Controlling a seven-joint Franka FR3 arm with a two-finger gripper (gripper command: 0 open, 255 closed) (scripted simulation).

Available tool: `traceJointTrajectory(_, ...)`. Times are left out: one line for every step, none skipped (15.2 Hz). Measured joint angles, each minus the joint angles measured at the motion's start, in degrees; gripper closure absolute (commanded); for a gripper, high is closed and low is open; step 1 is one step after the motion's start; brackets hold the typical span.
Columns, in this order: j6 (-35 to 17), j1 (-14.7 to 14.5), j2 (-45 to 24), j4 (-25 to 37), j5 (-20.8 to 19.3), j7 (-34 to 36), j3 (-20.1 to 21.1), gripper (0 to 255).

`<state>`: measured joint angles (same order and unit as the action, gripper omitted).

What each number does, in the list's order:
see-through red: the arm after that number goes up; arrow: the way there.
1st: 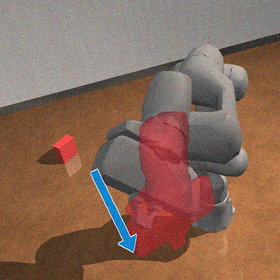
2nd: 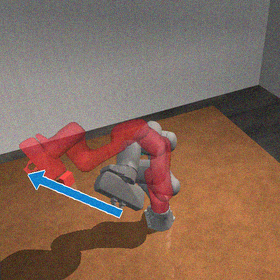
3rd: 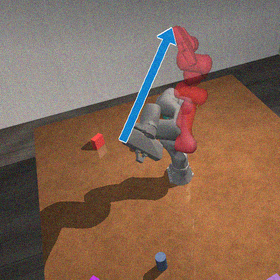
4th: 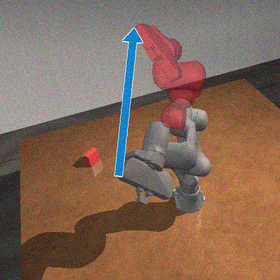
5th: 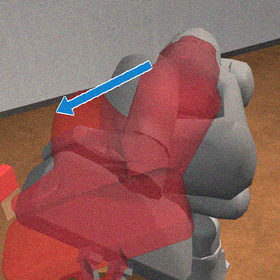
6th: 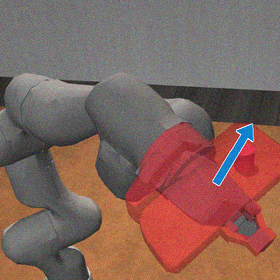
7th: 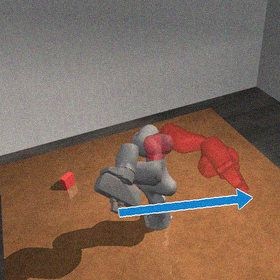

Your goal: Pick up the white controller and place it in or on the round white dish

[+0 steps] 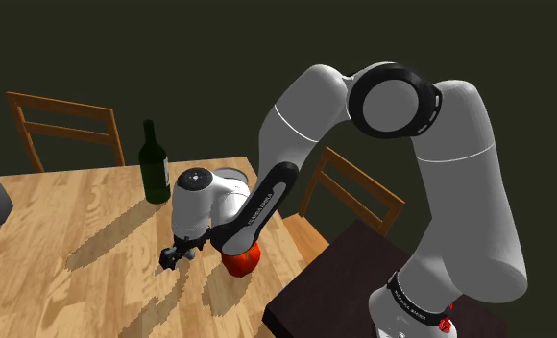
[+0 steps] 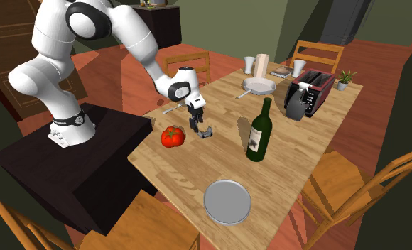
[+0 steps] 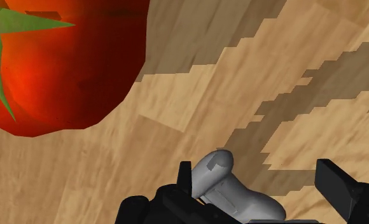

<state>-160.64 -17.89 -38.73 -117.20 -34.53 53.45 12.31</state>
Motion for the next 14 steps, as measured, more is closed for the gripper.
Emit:
traceJointTrajectory(-0.01, -0.01, -0.01, 0.01, 0.0, 0.0, -0.01, 0)
traceJointTrajectory(-0.01, -0.01, -0.01, 0.01, 0.0, 0.0, -0.01, 255)
traceJointTrajectory(0.0, -0.01, -0.01, 0.01, 0.0, 0.01, 0.0, 255)
traceJointTrajectory(0.0, -0.01, -0.01, 0.0, 0.0, 0.01, 0.0, 255)
traceJointTrajectory(0.0, -0.01, -0.01, 0.01, 0.0, 0.01, 0.0, 255)
traceJointTrajectory(0.0, -0.01, -0.01, 0.01, 0.0, 0.01, 0.0, 255)
traceJointTrajectory(0.0, -0.01, -0.01, 0.01, 0.0, 0.01, -0.01, 255)
traceJointTrajectory(0.0, -0.01, -0.01, 0.01, 0.0, 0.01, -0.01, 255)
traceJointTrajectory(-0.01, -0.01, -0.01, 0.01, 0.0, 0.01, -0.01, 255)
traceJointTrajectory(-0.01, -0.01, -0.01, 0.01, 0.0, 0.01, -0.01, 255)
traceJointTrajectory(-0.01, -0.01, -0.01, 0.01, 0.0, 0.0, -0.01, 255)
traceJointTrajectory(-0.01, -0.01, -0.01, 0.01, 0.0, 0.0, -0.01, 0)
traceJointTrajectory(-0.01, -0.01, -0.01, 0.01, 0.0, 0.01, -0.01, 0)
traceJointTrajectory(0.6, -0.01, 0.26, 0.09, -0.22, -0.3, -0.22, 0)
